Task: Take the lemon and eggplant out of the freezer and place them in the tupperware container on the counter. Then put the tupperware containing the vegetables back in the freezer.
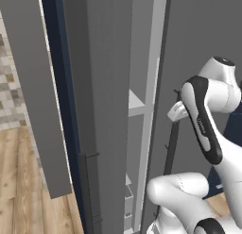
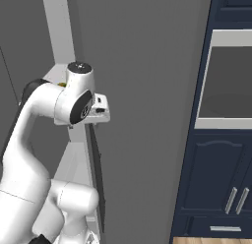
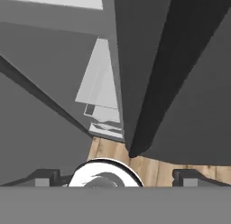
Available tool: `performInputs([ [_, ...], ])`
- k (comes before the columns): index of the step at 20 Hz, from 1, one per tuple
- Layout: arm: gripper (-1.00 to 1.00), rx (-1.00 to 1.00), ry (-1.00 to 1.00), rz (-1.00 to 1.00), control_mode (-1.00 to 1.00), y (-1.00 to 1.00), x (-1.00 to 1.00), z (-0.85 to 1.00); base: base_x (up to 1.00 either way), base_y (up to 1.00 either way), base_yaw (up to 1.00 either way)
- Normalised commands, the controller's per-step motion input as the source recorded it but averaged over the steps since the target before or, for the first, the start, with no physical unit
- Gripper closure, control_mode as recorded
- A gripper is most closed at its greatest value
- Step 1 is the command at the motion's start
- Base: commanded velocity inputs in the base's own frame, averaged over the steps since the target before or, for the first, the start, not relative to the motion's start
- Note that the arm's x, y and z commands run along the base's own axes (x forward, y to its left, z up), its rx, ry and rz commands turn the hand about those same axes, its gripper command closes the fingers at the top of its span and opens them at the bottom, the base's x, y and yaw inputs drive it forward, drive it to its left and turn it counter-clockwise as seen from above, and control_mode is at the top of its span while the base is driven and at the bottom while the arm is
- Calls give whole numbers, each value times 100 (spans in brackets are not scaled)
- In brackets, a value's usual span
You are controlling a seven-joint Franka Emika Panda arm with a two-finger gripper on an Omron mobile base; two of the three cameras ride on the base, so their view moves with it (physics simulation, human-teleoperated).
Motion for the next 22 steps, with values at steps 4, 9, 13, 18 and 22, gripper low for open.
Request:
performInputs([
  [4,-100,-12,-34,-5,-100,37,-71,37,0,0,0],
  [9,-100,-4,-25,-1,-100,60,-25,49,0,0,0],
  [13,-100,2,-2,0,-100,74,11,52,0,0,0],
  [18,-100,7,0,-1,-100,56,38,41,0,0,0],
  [22,-100,6,-2,-2,-100,47,31,28,0,0,0],
])
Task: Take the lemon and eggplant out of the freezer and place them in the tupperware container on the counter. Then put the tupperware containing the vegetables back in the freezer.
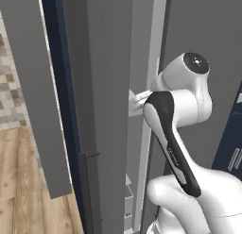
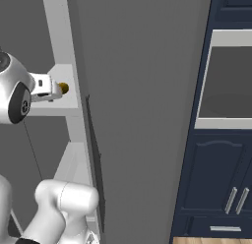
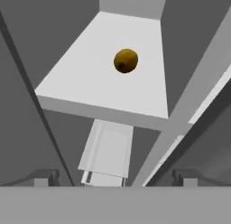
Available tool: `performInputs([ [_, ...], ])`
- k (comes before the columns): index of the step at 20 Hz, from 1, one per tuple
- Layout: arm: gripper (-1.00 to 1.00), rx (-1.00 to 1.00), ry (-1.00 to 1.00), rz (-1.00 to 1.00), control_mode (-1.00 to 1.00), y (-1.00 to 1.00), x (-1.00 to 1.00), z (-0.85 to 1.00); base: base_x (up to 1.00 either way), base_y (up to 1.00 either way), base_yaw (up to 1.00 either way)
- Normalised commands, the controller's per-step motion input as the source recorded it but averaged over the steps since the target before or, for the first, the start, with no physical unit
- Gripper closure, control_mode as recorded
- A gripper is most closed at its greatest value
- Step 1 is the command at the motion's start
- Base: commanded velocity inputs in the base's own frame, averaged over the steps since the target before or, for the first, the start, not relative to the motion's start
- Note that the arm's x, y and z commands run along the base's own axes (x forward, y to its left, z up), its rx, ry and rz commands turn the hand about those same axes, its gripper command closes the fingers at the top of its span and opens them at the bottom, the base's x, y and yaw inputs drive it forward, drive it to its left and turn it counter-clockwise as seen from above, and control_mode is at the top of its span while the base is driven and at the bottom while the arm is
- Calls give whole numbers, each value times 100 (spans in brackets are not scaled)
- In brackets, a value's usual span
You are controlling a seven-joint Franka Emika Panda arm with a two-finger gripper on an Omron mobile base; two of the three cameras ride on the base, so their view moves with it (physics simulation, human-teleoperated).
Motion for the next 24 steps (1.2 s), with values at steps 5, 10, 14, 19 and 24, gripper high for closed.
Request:
performInputs([
  [5,-100,2,-2,-6,-100,35,35,4,0,0,0],
  [10,-100,2,-2,-6,-100,14,49,0,0,0,0],
  [14,-100,4,0,-4,-100,9,51,0,0,0,0],
  [19,-100,4,0,-3,-100,0,53,-12,0,0,0],
  [24,-100,0,0,-3,-100,5,47,-29,0,0,0],
])
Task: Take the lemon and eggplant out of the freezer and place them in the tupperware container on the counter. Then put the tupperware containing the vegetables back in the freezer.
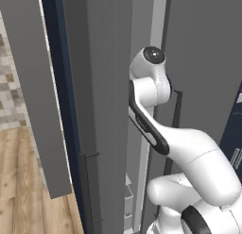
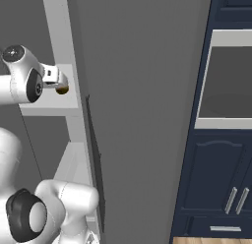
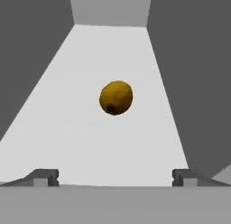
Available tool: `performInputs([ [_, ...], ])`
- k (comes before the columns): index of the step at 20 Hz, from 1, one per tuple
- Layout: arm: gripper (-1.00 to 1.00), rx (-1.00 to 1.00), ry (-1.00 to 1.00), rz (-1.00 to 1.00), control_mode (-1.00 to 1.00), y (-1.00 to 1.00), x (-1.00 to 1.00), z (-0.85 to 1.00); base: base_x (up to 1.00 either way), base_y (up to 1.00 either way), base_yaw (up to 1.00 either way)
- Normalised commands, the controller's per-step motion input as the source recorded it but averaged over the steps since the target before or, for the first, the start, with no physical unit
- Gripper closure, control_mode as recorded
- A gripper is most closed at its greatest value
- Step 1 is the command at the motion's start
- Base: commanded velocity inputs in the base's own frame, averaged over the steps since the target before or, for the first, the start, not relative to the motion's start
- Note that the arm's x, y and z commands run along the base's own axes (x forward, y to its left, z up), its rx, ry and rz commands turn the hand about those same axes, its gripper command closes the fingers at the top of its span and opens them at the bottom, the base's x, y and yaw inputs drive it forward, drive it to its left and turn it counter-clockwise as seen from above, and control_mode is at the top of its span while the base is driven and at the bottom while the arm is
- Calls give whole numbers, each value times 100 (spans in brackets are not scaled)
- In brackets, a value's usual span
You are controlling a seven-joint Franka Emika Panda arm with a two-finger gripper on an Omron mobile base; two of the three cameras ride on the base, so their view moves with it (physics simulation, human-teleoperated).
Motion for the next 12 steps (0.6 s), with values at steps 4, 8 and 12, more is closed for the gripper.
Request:
performInputs([
  [4,-100,0,1,-4,-100,9,52,-26,0,0,0],
  [8,-100,2,4,-3,-100,10,57,-11,0,0,0],
  [12,-100,3,7,-3,-100,15,54,-12,0,0,0],
])
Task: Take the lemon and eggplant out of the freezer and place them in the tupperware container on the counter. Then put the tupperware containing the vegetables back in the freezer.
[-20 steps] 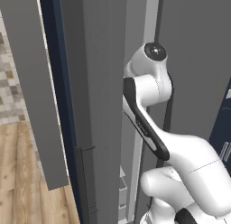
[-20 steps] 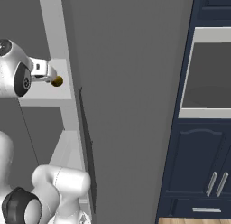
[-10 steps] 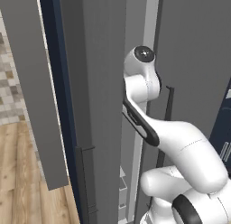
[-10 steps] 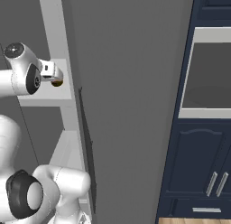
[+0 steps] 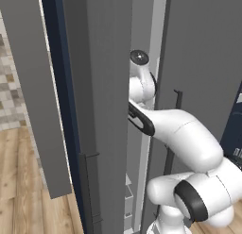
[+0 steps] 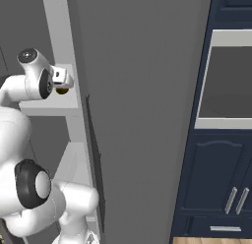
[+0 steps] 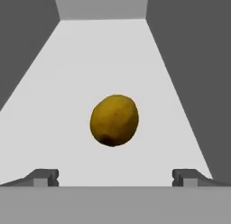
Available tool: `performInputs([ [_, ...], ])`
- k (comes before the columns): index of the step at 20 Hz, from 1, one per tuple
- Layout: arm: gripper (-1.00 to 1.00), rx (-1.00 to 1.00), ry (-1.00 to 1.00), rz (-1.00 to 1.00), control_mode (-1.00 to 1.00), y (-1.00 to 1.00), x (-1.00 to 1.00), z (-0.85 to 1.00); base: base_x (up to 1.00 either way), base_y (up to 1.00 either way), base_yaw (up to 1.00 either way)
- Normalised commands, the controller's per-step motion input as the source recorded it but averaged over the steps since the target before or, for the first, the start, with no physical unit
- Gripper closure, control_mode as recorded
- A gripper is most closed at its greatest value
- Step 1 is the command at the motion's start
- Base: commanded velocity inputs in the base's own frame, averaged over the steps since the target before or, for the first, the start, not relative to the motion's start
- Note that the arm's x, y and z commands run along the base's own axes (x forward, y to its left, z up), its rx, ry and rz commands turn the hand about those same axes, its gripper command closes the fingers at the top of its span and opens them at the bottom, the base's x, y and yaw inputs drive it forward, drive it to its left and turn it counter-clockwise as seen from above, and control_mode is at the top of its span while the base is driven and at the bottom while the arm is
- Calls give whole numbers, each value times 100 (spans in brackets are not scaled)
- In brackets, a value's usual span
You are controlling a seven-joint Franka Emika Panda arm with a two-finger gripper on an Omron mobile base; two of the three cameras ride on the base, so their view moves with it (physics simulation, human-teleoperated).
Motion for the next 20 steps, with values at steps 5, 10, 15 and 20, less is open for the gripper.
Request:
performInputs([
  [5,-100,1,9,-3,-100,17,54,-23,0,0,0],
  [10,-100,0,2,-3,-100,12,44,-19,0,0,0],
  [15,-100,0,0,-2,-100,4,16,-22,0,0,0],
  [20,100,0,0,-3,-100,5,9,-29,0,0,0],
])
